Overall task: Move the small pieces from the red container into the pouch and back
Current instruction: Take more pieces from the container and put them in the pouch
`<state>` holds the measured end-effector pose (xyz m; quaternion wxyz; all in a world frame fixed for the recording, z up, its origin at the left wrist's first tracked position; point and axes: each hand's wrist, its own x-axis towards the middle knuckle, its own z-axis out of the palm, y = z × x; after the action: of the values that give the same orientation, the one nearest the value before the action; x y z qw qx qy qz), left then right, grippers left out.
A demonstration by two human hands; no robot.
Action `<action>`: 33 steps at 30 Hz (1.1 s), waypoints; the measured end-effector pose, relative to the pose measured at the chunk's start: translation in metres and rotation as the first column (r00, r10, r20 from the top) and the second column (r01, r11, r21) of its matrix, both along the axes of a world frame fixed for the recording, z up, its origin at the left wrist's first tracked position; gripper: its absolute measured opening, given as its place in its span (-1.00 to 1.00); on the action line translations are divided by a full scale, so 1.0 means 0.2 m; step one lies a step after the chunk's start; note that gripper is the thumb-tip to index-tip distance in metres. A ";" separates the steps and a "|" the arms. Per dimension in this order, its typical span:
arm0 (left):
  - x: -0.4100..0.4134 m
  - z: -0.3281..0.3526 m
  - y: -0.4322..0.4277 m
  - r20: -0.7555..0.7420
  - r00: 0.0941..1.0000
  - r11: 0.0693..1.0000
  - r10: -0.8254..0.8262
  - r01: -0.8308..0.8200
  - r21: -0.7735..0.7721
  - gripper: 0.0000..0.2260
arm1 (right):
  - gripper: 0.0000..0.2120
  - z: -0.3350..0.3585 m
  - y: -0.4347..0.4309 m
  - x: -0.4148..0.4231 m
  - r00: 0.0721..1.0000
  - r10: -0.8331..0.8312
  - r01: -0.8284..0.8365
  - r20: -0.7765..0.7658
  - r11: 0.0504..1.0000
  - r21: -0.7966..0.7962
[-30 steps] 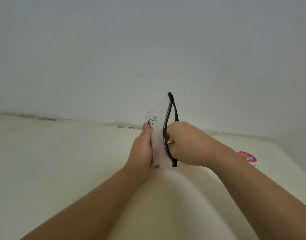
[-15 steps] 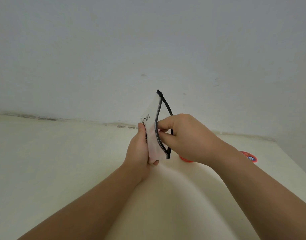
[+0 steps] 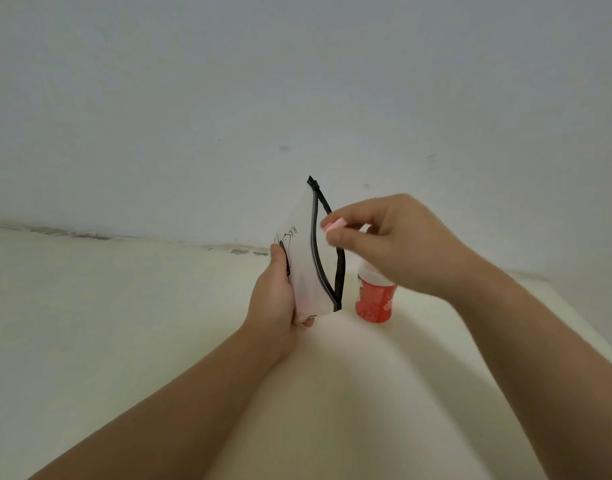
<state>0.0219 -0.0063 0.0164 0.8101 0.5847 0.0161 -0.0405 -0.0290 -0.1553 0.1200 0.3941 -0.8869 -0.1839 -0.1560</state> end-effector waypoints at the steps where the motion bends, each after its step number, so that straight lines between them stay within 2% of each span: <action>1: 0.01 0.00 0.00 -0.006 1.000 1.000 0.002 -0.002 -0.005 -0.46 | -0.89 0.03 -0.03 0.00 1.000 -0.025 0.024 0.009 0.999 0.034; 4: 0.02 -0.02 0.00 -0.026 1.000 1.000 0.001 -0.001 -0.006 -0.48 | -0.91 0.08 -0.14 0.00 0.995 -0.098 0.098 -0.004 0.992 0.077; 12: 0.02 -0.02 0.00 -0.026 0.999 0.999 -0.040 0.040 -0.004 -0.46 | -0.87 -0.03 -0.23 0.09 0.975 -0.200 0.177 -0.096 0.962 -0.208; 18: 0.02 -0.02 0.00 -0.007 0.999 0.999 -0.043 0.043 -0.004 -0.44 | -0.86 -0.08 -0.23 0.12 0.962 -0.206 0.145 -0.179 0.942 -0.302; 33: 0.02 -0.02 0.00 -0.010 0.999 0.999 -0.042 0.042 0.011 -0.46 | -0.85 -0.07 -0.22 0.11 0.957 -0.180 0.097 -0.227 0.938 -0.333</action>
<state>0.0251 -0.0059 0.0124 0.8058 0.5891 0.0079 -0.0603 -0.0071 -0.1998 0.1061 0.2539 -0.9622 -0.0912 -0.0368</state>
